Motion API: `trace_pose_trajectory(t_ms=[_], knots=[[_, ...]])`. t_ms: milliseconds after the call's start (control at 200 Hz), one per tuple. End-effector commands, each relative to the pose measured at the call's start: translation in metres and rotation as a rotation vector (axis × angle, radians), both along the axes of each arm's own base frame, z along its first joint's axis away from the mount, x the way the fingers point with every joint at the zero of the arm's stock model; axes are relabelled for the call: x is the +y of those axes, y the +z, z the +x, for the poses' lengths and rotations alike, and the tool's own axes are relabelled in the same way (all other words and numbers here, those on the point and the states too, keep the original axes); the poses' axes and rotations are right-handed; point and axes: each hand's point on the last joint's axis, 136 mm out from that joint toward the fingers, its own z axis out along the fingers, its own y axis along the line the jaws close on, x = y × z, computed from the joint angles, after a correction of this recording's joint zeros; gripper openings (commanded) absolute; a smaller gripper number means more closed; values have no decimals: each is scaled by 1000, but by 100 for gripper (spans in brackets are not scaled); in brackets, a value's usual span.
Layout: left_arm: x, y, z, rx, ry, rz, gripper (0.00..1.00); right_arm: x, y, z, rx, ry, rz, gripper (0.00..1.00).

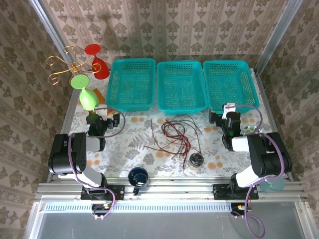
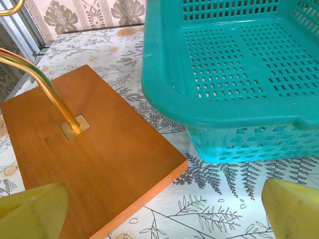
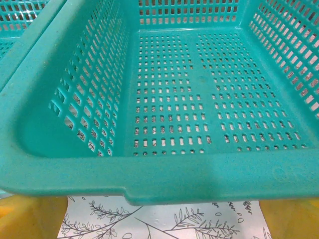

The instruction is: Untangle the cables

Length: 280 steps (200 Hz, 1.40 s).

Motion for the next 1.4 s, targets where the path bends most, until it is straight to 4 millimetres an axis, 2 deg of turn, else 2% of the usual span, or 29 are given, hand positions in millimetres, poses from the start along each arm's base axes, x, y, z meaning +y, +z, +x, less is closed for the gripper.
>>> trace_pose_trajectory(t_ms=[0, 645, 845, 1050, 1175, 1195, 1395], knots=[[0, 5, 3, -16, 1, 19, 100, 0, 11, 8, -37, 4, -4, 100], [0, 5, 3, -15, -1, 16, 100, 0, 11, 7, -37, 4, -4, 100], [9, 5, 3, -12, 38, -7, 100, 0, 11, 8, -38, 4, -4, 100], [10, 5, 3, -14, 39, -7, 100, 0, 12, 6, -45, 3, -4, 100], [14, 18, -8, -79, 79, 5, 100, -2, 34, -6, -87, -23, -18, 100], [14, 22, -11, -89, 85, 12, 100, -3, 46, -9, -105, -32, -12, 100], [7, 71, -27, -161, 135, 91, 100, -9, 83, -39, -40, -112, 59, 100]])
